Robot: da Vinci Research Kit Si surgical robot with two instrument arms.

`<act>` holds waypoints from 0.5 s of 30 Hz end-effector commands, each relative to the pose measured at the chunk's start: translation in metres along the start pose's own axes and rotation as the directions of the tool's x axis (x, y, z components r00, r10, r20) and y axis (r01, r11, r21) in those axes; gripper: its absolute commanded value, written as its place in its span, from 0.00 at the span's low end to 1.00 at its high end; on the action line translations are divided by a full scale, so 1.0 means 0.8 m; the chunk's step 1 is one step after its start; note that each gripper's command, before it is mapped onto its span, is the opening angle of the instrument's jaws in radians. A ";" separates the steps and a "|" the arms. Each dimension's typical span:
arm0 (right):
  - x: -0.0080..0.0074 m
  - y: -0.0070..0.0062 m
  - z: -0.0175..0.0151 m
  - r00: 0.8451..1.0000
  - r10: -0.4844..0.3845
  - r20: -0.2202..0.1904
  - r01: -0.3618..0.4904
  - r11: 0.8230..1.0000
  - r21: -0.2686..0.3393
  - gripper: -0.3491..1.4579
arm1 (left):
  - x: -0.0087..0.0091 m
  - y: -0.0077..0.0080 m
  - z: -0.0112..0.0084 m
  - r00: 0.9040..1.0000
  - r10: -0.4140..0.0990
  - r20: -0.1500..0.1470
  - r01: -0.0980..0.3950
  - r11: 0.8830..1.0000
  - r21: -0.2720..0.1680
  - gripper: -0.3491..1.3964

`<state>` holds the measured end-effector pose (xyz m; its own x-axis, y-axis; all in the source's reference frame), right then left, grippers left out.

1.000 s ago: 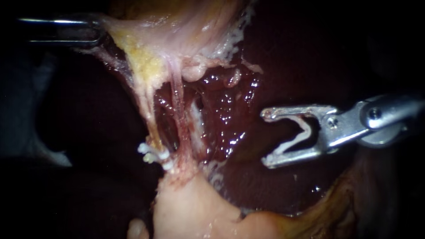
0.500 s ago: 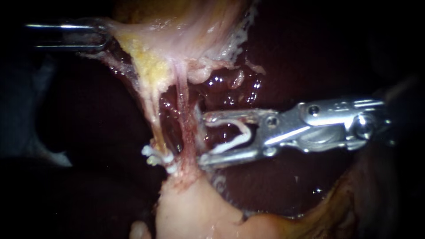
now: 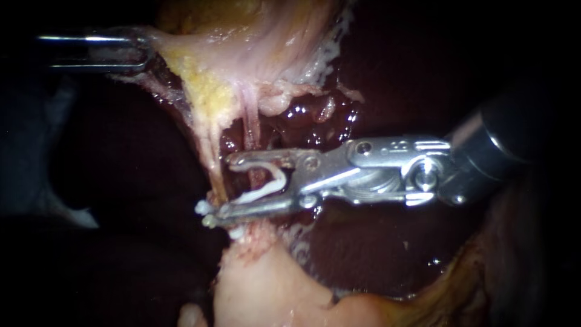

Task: Clipping third clip left tube

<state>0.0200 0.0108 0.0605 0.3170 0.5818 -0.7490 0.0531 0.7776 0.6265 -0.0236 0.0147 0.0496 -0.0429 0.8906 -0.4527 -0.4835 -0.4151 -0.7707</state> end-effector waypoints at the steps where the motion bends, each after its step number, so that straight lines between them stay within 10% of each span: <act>1: -0.0001 0.0002 0.0000 1.000 0.000 0.000 0.000 1.000 0.000 0.47 | 0.0000 0.0000 0.0000 1.000 0.000 0.000 0.000 1.000 -0.001 0.00; 15: -0.0006 0.0036 0.0009 0.997 -0.023 -0.075 0.029 0.997 0.074 0.47 | -0.0002 0.0001 0.0003 1.000 0.001 0.000 -0.001 1.000 -0.002 0.00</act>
<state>0.0208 0.0125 0.0629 0.2299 0.5793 -0.7820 0.1468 0.7737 0.6163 -0.0239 0.0146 0.0497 -0.0436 0.8905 -0.4528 -0.4815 -0.4158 -0.7715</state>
